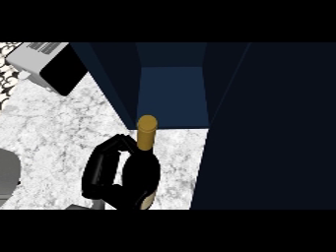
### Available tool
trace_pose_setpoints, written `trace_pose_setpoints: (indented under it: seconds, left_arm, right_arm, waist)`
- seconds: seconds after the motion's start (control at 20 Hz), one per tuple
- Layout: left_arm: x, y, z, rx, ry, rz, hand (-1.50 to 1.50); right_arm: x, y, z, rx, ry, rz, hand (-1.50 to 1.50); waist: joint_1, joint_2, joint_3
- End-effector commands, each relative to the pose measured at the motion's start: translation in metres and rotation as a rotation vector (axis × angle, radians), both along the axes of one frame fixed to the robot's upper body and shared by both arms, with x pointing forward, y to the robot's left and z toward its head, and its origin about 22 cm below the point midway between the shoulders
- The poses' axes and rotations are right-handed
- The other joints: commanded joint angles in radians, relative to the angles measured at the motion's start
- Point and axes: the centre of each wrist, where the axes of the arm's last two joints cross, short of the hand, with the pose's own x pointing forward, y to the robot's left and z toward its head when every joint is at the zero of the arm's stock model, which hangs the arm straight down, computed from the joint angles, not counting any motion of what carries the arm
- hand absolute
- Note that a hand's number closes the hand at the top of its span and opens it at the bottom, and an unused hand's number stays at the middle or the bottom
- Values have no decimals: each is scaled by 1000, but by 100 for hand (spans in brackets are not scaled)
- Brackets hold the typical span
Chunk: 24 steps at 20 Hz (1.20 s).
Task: Pick up the wine, place it into the cabinet and close the cabinet
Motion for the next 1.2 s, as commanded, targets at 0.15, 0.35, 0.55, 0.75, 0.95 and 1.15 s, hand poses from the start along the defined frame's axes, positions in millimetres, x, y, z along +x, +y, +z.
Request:
trace_pose_setpoints:
  seconds: [0.15,0.35,0.55,0.75,0.95,1.15]
  left_arm:
    - [21,-22,14,56,-12,62,150]
    - [40,-12,35,110,-28,94,150]
    - [72,-16,26,101,0,98,150]
    - [79,-28,16,139,-8,65,150]
    - [92,-27,18,153,9,70,150]
    - [106,-39,8,144,13,57,150]
  right_arm:
    - [-32,-10,28,89,-23,54,-150]
    - [-35,-9,25,79,-29,42,-150]
    - [-43,-14,32,79,-28,55,-150]
    - [-42,-16,38,79,-37,80,-150]
    - [-40,-18,34,90,-34,61,-150]
    - [-29,-12,13,99,-33,35,-150]
  waist:
    - [2,2,0]
    - [2,0,0]
    - [-20,3,-1]
    - [-13,4,-1]
    - [-7,3,0]
    - [-18,6,0]
